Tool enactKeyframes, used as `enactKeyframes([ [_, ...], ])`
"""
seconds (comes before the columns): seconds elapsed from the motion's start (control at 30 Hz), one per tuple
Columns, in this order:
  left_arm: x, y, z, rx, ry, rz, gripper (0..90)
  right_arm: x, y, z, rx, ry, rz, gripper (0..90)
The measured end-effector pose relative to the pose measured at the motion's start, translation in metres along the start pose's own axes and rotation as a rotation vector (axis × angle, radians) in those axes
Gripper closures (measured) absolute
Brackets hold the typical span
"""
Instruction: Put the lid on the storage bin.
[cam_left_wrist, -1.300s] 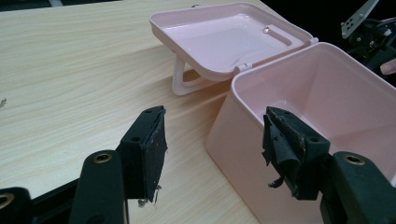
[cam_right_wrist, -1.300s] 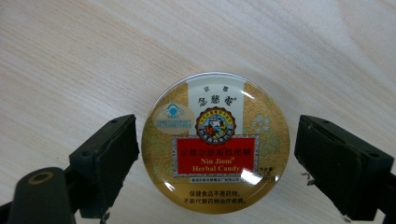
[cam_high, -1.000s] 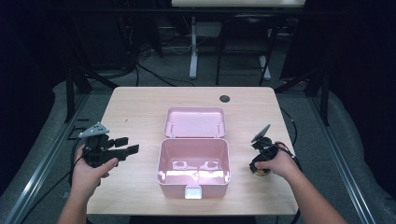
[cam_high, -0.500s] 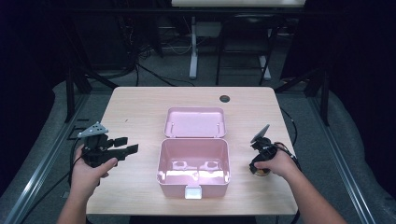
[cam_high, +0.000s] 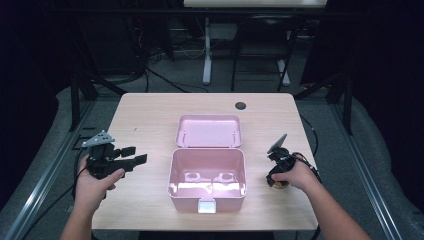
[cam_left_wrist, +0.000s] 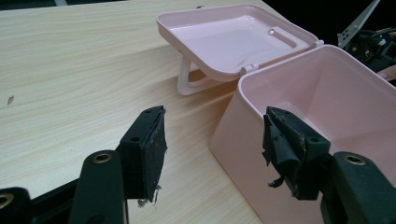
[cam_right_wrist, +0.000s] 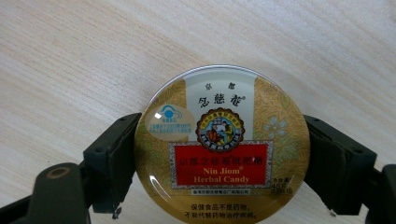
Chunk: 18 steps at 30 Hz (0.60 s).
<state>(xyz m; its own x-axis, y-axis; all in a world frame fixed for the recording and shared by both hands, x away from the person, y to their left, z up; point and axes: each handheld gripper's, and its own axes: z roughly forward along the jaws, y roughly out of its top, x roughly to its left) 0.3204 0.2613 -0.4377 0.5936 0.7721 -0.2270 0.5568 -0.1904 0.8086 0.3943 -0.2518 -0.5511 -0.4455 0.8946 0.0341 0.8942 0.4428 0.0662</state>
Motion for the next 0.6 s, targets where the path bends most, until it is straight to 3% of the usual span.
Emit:
enactKeyframes([
  [0.6, -0.0005, 0.0, 0.0003, 0.007, 0.005, 0.001, 39.4, -0.0007, 0.0015, -0.0051, 0.004, -0.003, -0.004, 19.6],
])
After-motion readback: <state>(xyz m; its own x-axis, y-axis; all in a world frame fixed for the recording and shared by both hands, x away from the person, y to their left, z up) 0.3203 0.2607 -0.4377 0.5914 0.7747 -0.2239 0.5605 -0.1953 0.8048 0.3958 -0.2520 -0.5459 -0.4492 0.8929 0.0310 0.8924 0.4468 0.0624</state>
